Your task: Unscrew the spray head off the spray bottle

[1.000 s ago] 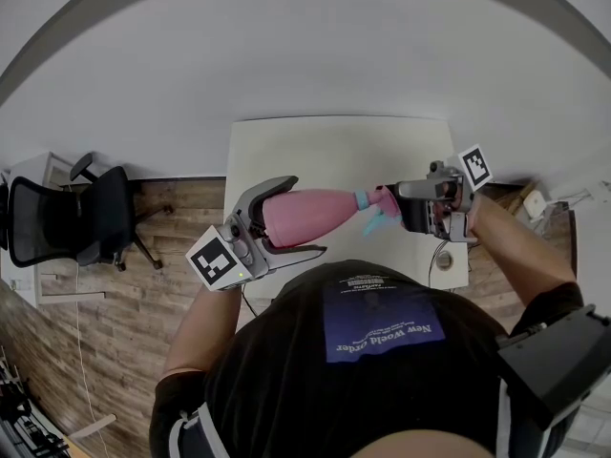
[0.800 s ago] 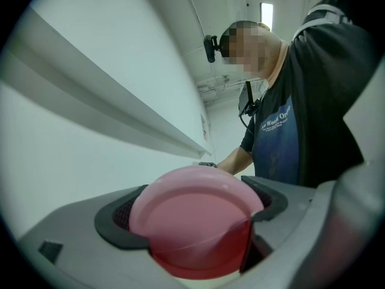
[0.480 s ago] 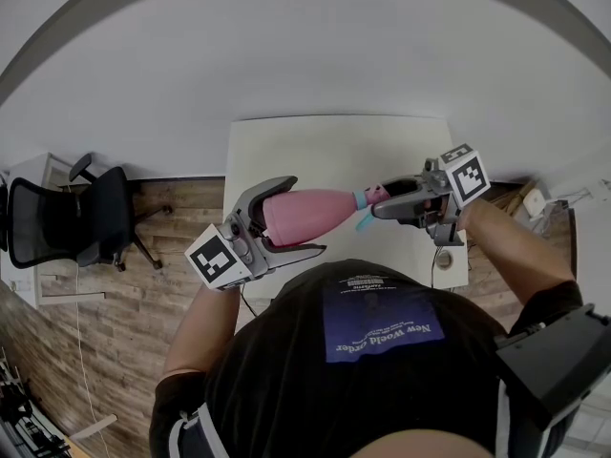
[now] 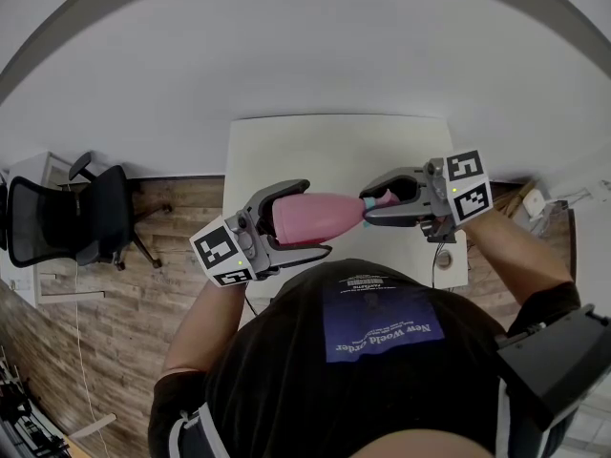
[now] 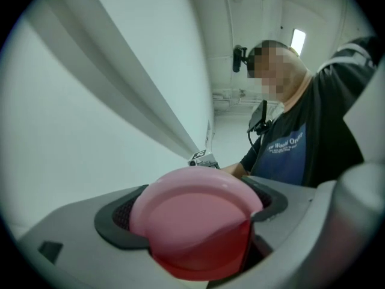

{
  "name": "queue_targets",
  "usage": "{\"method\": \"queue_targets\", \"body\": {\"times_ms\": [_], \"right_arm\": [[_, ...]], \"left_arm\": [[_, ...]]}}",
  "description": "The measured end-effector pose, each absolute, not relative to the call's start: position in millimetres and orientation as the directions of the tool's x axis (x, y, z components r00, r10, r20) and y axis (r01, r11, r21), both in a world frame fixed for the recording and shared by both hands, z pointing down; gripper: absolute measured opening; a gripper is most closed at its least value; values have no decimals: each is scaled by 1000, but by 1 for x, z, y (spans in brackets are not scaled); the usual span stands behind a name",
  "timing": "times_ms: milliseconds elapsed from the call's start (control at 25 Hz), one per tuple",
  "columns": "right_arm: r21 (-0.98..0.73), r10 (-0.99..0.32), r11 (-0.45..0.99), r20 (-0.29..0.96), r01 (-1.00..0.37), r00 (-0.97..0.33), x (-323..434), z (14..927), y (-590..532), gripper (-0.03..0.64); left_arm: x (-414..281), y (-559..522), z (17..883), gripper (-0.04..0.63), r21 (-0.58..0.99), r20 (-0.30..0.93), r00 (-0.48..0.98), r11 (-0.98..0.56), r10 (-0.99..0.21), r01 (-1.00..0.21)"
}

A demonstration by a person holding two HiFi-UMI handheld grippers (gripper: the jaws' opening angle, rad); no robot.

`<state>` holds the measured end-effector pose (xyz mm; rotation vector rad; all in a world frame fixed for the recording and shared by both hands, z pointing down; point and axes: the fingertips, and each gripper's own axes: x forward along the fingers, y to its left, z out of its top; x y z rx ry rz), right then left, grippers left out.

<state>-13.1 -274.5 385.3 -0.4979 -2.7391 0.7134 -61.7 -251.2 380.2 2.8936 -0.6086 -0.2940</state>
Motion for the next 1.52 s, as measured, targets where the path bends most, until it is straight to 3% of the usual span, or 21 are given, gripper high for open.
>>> {"method": "queue_targets", "body": {"times_ms": [200, 320, 520, 680, 840, 960, 1080, 1240, 1400, 1520], "right_arm": [[-124, 335, 942, 318, 311, -887, -10, 383, -263, 132], [90, 293, 926, 439, 366, -849, -5, 393, -254, 132], [304, 196, 873, 500, 383, -844, -3, 397, -252, 132], [387, 158, 841, 493, 378, -856, -8, 394, -252, 132], [364, 141, 865, 484, 345, -864, -6, 391, -258, 135], [343, 130, 884, 473, 318, -872, -1, 384, -263, 192], [208, 121, 957, 343, 201, -931, 1, 359, -272, 215], [-211, 95, 976, 245, 42, -965, 18, 348, -310, 215], [-753, 145, 657, 89, 29, -986, 34, 371, -336, 253], [-903, 158, 420, -31, 96, -987, 33, 382, -332, 258]], "left_arm": [[-66, -257, 382, 488, 433, -226, 888, -858, -400, -276], [-65, -260, 388, 488, 534, -234, 886, -814, -401, -228], [-66, -266, 397, 488, 663, -259, 872, -733, -415, -152], [-69, -267, 398, 488, 677, -277, 860, -722, -428, -142], [-71, -270, 397, 488, 648, -286, 851, -743, -440, -166], [-76, -271, 396, 488, 606, -279, 846, -767, -455, -213], [-82, -270, 395, 488, 527, -251, 846, -799, -471, -289], [-92, -270, 387, 488, 417, -244, 836, -831, -492, -368], [-96, -273, 384, 488, 324, -241, 823, -842, -515, -432], [-92, -269, 380, 488, 238, -214, 834, -855, -509, -461]]}}
